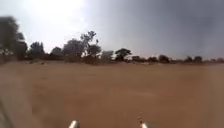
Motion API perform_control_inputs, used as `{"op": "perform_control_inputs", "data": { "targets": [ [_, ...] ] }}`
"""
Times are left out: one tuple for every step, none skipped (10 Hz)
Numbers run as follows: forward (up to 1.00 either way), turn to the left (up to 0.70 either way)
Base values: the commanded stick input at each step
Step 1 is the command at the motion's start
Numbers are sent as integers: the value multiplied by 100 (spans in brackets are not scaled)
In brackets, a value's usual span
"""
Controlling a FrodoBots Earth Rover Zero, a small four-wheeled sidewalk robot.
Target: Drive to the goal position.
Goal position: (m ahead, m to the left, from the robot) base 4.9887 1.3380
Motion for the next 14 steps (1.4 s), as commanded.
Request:
{"op": "perform_control_inputs", "data": {
  "targets": [
    [100, 0],
    [100, 1],
    [100, 25],
    [100, 27],
    [100, 6],
    [100, 0],
    [100, 0],
    [100, 0],
    [100, 0],
    [100, 0],
    [100, 0],
    [100, 0],
    [100, 0],
    [100, 0]
  ]
}}
